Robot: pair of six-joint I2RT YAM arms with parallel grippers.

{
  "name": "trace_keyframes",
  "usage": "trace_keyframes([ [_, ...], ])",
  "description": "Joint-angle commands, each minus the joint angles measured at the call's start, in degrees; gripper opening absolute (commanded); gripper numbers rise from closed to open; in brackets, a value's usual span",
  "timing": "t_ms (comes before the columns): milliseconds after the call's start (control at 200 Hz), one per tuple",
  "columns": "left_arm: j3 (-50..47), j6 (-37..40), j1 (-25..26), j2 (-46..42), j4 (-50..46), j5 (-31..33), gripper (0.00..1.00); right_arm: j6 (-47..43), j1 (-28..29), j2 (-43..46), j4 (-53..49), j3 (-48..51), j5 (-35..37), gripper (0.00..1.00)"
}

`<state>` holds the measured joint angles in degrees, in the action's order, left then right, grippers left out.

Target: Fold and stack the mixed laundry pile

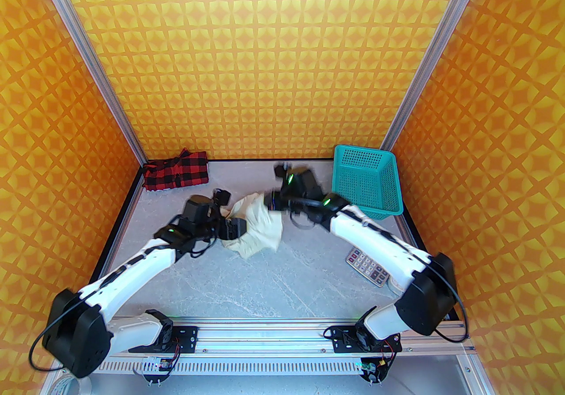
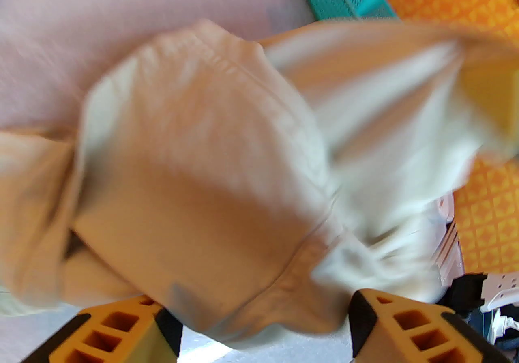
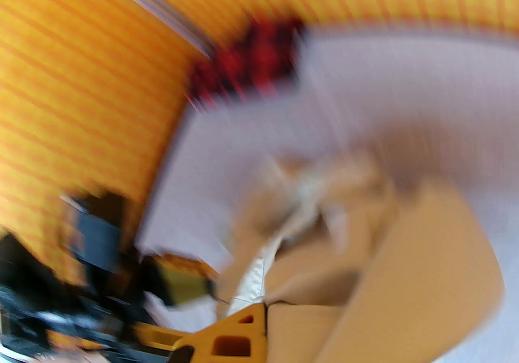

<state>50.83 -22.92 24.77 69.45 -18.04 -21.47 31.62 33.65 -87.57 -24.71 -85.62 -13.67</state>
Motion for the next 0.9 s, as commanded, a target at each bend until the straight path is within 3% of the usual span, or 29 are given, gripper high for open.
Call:
trace_keyframes([
  [0,1.67,4.59,-0.83,-1.83,-6.65,-0.23,0.72,-1.64,-0.69,-4.11,-0.50,-7.38,3.55,0.00],
  [280,-0.05,5.78,-1.55,-2.62,-10.09,-0.54,0.73,-2.53,-5.19,-27.99,-1.31,-25.52,1.47,0.00],
  [380,-0.44,6.95,-0.46,-1.78,-10.49,-1.51,0.74,-3.90,-6.75,-37.46,-4.69,-32.83,1.53,0.35],
  [455,0.18,9.25,1.81,-1.11,-10.98,-1.46,0.75,-4.16,-7.75,-40.63,-9.17,-36.00,1.00,0.53],
  [645,7.46,14.81,7.48,5.51,-12.59,-1.03,0.75,-2.03,-12.29,-27.42,-4.50,-18.52,-0.58,0.68],
  [895,31.86,25.48,18.47,27.59,-21.66,3.57,0.73,-2.48,-20.89,-3.62,-2.14,14.48,0.26,0.64],
])
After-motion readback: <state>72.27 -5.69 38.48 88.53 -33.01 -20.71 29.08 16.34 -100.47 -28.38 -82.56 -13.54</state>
